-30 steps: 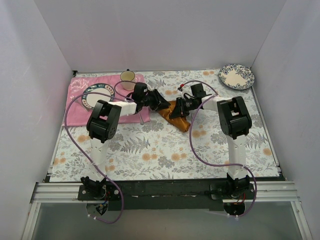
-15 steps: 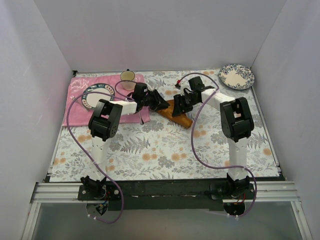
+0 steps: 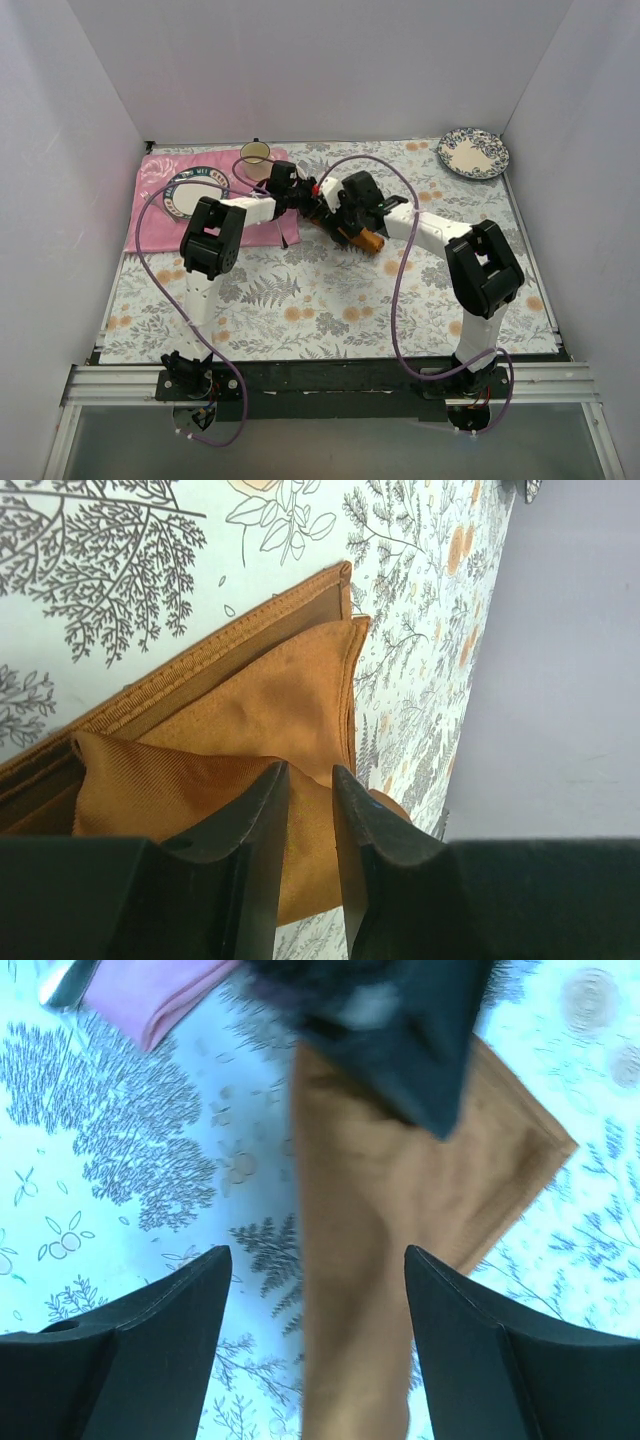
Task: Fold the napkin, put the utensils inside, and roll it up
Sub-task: Roll the napkin with the utensil
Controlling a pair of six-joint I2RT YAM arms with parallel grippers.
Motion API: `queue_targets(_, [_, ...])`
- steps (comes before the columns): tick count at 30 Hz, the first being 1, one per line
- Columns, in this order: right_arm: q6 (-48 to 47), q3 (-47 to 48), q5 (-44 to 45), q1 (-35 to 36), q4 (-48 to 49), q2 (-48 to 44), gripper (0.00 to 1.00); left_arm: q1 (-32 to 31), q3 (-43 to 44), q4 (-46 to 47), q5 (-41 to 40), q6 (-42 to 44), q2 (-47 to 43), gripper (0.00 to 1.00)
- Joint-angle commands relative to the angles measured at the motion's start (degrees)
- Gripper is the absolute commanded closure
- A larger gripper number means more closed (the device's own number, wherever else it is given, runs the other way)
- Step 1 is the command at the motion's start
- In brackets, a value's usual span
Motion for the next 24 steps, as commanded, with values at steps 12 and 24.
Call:
queue_targets(12, [-18.6,-13.75,30.48,9.38,23.28,2.72,0.28,1.15,6.76,-12.09,0.76,3.86,5.58,0.76])
queue_targets(24, [-20.72,-14.37,32.52,9.46,28.39,5.71,0.61,1.85,12.2,-15.6,4.01,4.57,8.22,0.77])
